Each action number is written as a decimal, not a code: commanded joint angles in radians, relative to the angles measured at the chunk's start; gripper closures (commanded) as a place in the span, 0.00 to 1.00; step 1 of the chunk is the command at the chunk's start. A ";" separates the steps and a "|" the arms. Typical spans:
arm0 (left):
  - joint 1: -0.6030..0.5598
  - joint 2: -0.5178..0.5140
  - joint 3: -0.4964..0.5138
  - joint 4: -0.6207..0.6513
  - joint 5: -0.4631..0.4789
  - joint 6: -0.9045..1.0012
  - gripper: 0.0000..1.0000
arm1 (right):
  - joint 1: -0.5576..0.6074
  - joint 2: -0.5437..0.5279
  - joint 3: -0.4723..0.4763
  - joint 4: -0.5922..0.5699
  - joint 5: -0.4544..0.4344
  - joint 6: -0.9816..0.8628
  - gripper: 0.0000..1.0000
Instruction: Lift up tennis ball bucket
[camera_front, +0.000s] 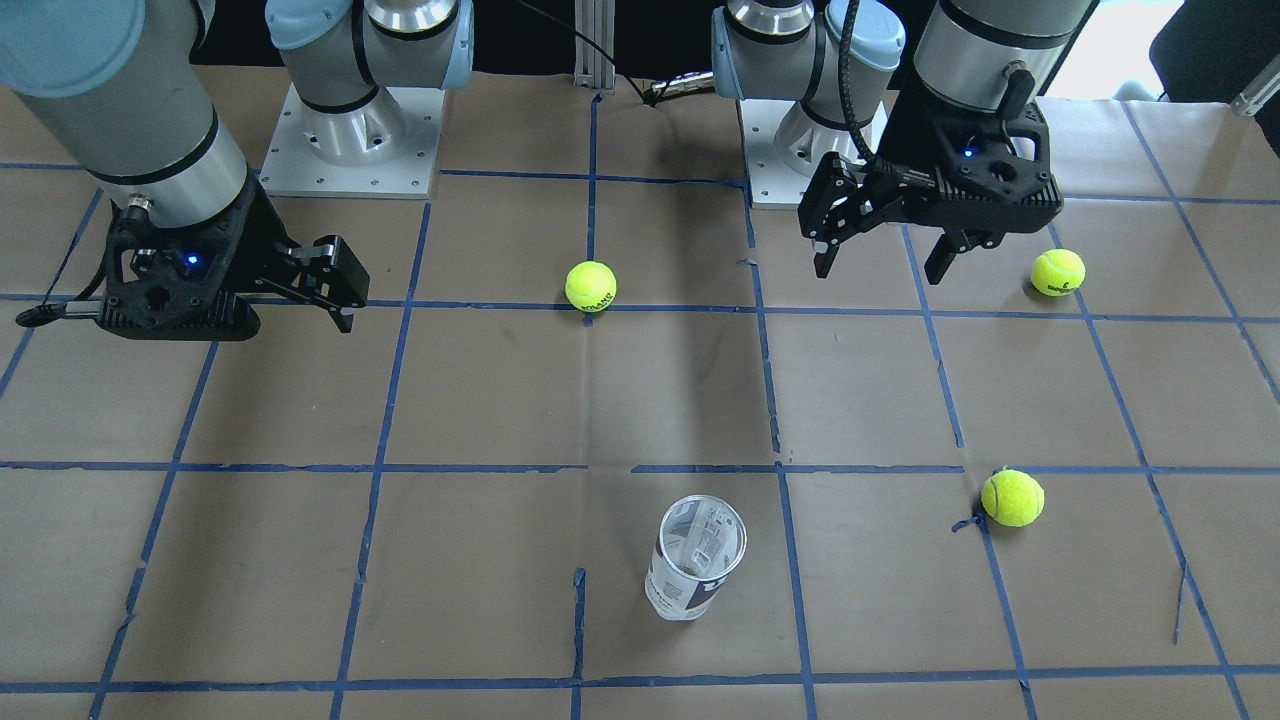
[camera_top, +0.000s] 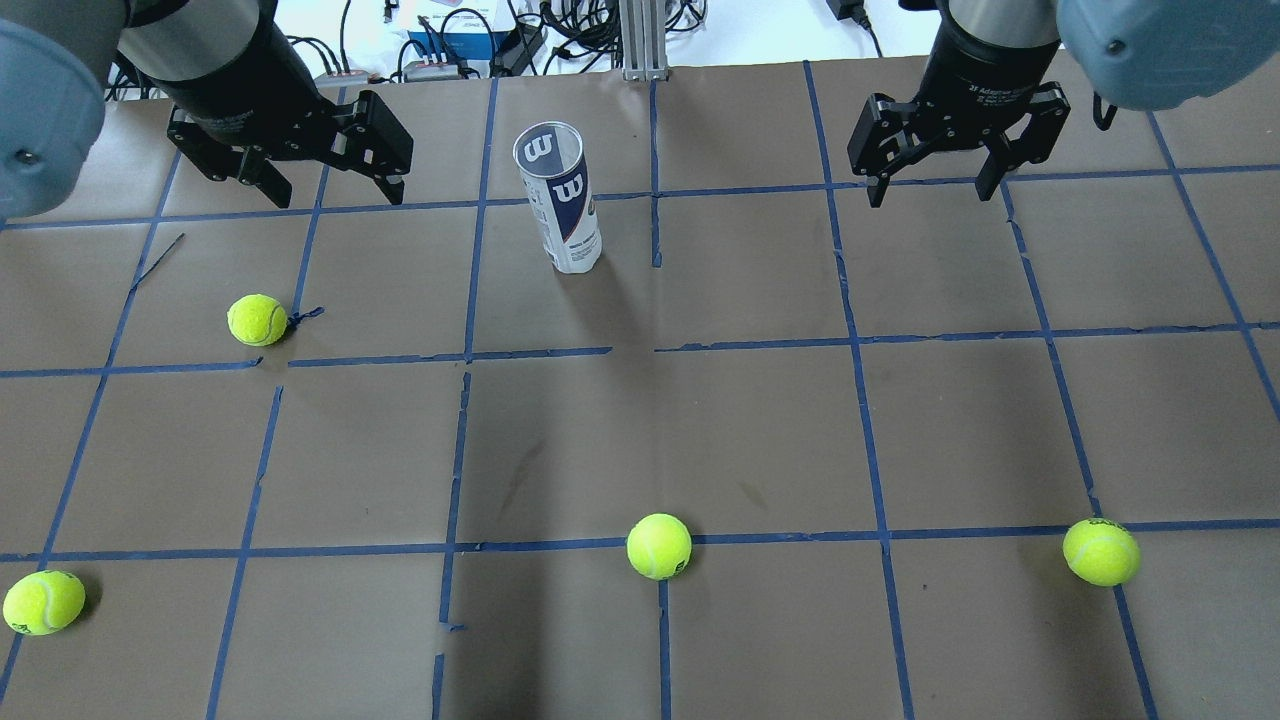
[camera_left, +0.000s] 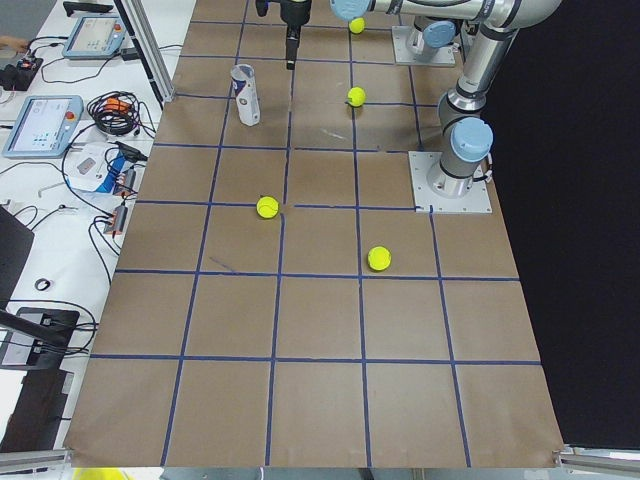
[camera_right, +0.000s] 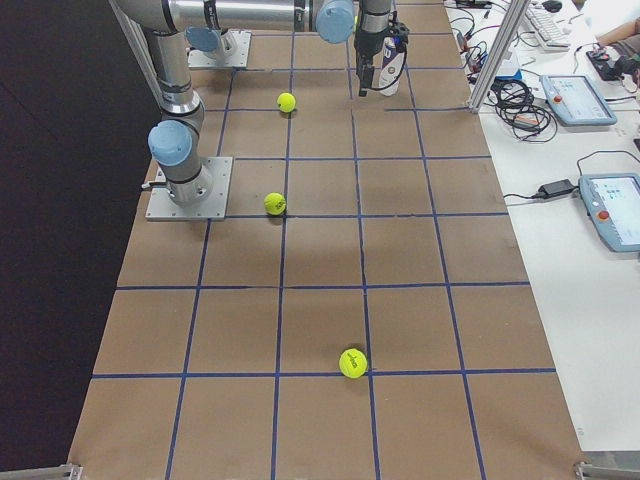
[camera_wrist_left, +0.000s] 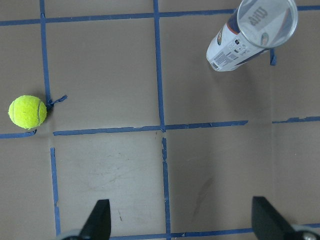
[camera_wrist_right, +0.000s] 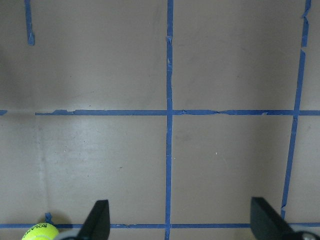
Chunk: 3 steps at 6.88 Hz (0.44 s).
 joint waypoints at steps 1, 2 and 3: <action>0.001 0.000 -0.002 0.000 -0.004 0.001 0.00 | 0.002 0.010 0.006 -0.008 0.006 0.004 0.00; 0.001 0.000 -0.002 0.000 -0.003 0.003 0.00 | 0.002 0.022 0.027 -0.034 0.019 0.002 0.00; 0.002 0.002 -0.002 0.000 -0.003 0.003 0.00 | 0.000 0.019 0.029 -0.038 0.017 0.002 0.00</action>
